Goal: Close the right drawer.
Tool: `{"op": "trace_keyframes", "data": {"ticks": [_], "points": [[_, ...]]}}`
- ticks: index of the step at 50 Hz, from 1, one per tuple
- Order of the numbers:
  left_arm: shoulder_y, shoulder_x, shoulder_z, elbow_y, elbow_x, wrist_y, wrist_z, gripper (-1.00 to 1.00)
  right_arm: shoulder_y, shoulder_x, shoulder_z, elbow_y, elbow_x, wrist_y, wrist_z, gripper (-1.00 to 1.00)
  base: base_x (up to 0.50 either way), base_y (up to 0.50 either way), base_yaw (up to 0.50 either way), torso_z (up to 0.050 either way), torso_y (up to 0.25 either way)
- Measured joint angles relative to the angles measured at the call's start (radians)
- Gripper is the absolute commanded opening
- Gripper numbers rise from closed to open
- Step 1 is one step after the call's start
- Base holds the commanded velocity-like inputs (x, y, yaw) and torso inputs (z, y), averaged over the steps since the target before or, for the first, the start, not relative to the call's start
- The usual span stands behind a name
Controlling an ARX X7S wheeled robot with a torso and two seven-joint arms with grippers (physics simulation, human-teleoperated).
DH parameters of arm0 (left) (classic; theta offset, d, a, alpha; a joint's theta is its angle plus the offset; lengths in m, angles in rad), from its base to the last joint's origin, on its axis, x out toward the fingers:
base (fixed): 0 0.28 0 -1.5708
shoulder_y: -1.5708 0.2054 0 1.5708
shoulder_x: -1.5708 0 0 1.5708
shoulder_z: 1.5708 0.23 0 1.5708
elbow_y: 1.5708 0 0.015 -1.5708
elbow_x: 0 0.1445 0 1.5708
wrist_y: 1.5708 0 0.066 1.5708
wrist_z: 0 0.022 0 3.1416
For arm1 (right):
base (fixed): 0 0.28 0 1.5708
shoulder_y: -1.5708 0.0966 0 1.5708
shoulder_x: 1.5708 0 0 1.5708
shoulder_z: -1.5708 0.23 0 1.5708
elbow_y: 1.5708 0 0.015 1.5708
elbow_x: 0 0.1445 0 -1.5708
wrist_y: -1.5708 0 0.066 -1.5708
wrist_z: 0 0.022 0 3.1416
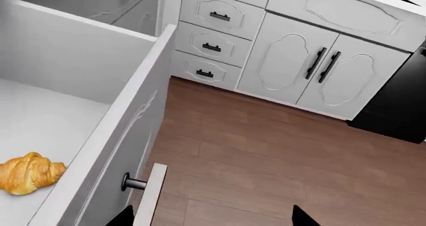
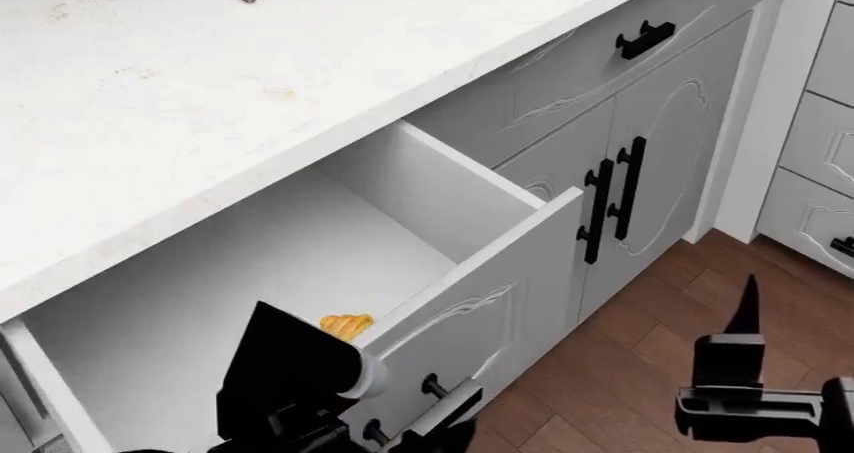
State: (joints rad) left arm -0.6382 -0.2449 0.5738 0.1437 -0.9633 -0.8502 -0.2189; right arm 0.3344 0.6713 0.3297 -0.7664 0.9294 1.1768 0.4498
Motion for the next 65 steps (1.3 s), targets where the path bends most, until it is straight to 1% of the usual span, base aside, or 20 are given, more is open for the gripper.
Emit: {"op": "trace_keyframes", "data": {"ticks": [13, 29, 48, 54, 65], "points": [[0.017, -0.009, 0.01, -0.063, 0.066, 0.071, 0.061, 1.0, -0.016, -0.003, -0.005, 0.001, -0.01, -0.019, 0.002, 1.0, 0.0, 0.0, 0.0, 0.0, 0.0], [0.021, -0.012, 0.0, -0.158, 0.129, 0.182, 0.102, 1.0, -0.034, -0.009, -0.023, 0.011, -0.029, -0.048, -0.003, 1.0, 0.0, 0.0, 0.0, -0.002, 0.0], [0.012, -0.012, -0.018, -0.254, 0.14, 0.308, 0.113, 1.0, -0.046, -0.017, -0.047, 0.022, -0.046, -0.074, -0.004, 1.0, 0.0, 0.0, 0.0, -0.002, 0.0], [-0.004, -0.008, -0.015, -0.306, 0.17, 0.343, 0.114, 1.0, -0.044, -0.018, -0.051, 0.022, -0.045, -0.075, -0.001, 1.0, 0.0, 0.0, 0.0, -0.002, 0.0], [-0.045, 0.007, 0.014, -0.424, 0.268, 0.408, 0.101, 1.0, -0.049, -0.02, -0.061, 0.025, -0.049, -0.084, 0.001, 1.0, 0.0, 0.0, 0.0, -0.001, 0.0]]}}
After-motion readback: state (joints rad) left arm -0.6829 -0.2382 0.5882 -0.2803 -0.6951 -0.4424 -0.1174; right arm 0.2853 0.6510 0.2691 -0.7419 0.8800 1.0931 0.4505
